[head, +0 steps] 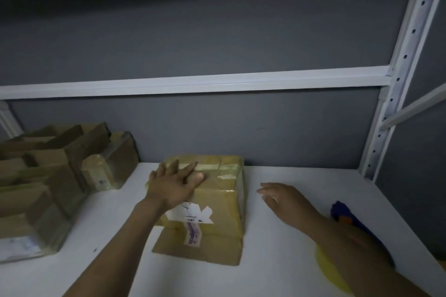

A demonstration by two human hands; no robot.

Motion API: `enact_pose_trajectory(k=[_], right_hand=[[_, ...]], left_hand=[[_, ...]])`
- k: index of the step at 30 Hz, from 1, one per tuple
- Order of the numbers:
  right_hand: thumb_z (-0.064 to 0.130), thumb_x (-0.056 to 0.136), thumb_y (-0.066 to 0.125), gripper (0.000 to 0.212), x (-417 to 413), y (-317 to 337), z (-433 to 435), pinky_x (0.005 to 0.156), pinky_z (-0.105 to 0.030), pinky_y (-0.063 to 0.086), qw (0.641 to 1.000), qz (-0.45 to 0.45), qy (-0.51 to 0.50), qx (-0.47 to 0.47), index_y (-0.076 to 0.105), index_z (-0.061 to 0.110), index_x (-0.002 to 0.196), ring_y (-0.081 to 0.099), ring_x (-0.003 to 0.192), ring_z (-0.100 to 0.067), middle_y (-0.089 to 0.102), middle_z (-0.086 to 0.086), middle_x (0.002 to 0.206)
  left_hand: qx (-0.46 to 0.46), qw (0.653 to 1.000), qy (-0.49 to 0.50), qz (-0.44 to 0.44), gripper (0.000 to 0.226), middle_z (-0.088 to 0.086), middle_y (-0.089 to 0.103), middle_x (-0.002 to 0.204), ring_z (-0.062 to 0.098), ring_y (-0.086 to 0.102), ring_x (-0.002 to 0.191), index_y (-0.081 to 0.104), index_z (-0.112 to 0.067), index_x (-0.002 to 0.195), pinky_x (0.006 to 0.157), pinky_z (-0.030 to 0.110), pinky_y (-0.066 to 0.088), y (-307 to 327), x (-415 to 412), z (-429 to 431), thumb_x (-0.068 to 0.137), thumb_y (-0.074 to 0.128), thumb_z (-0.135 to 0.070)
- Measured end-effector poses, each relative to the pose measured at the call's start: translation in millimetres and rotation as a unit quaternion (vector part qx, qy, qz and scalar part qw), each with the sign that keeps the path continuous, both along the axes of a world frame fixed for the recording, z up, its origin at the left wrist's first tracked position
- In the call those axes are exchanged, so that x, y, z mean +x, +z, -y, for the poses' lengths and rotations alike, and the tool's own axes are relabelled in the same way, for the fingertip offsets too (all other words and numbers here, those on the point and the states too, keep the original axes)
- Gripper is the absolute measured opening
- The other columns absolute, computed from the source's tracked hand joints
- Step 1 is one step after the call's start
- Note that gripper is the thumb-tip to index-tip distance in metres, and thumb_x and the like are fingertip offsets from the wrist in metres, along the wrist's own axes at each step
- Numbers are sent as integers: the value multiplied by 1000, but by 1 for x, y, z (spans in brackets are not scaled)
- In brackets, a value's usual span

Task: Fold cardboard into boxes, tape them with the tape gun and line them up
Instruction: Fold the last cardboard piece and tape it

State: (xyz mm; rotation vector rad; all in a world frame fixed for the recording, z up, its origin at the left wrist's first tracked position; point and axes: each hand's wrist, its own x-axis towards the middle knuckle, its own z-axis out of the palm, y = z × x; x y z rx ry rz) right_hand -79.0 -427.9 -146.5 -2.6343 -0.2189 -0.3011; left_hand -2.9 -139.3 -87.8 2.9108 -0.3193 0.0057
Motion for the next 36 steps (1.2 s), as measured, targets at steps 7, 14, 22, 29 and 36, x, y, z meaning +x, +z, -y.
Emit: enact_pose_trajectory(k=[7, 14, 22, 29, 36], right_hand=[[42, 101, 26, 50, 18, 50, -70, 115, -30, 18, 998, 43, -34, -21, 32, 27, 148, 21, 144, -12, 27, 7, 156], [55, 99, 8, 54, 23, 58, -98, 119, -41, -4, 970, -107, 37, -215, 4, 40, 151, -8, 147, -12, -7, 10, 160], [53, 98, 31, 75, 14, 49, -72, 118, -34, 3, 985, -148, -85, 26, -4, 15, 153, -19, 144, -9, -21, 4, 158], [41, 98, 43, 75, -5, 38, -77, 110, -34, 33, 953, -113, -136, 247, -8, 29, 152, 24, 144, -24, -5, 7, 160], [55, 92, 44, 61, -27, 35, -80, 91, -33, 46, 919, -148, -180, 316, 37, 22, 143, 56, 114, -24, 55, -4, 134]], left_hand=[[157, 982, -86, 62, 123, 5, 13, 160, 33, 16, 143, -1, -45, 151, 109, 51, 20, -1, -30, 6, 41, -22, -96], [137, 980, -145, 19, 135, 1, -13, 161, 23, -14, 148, -7, -34, 153, 120, 46, -2, -11, -29, 2, 36, -13, -101], [11, 998, -49, -33, 99, 7, -8, 162, 18, -13, 148, 0, -10, 155, 119, 32, 1, -6, -9, -5, 83, 7, -78], [-99, 992, 79, -20, 86, 15, 59, 127, 33, 56, 115, 34, -3, 141, 89, 36, 44, 1, -14, -6, 88, 37, -71], [-194, 975, 105, -21, 56, -1, 57, 74, 18, 55, 75, 54, -18, 73, 68, 29, 42, 1, -50, -23, 85, 43, -71]])
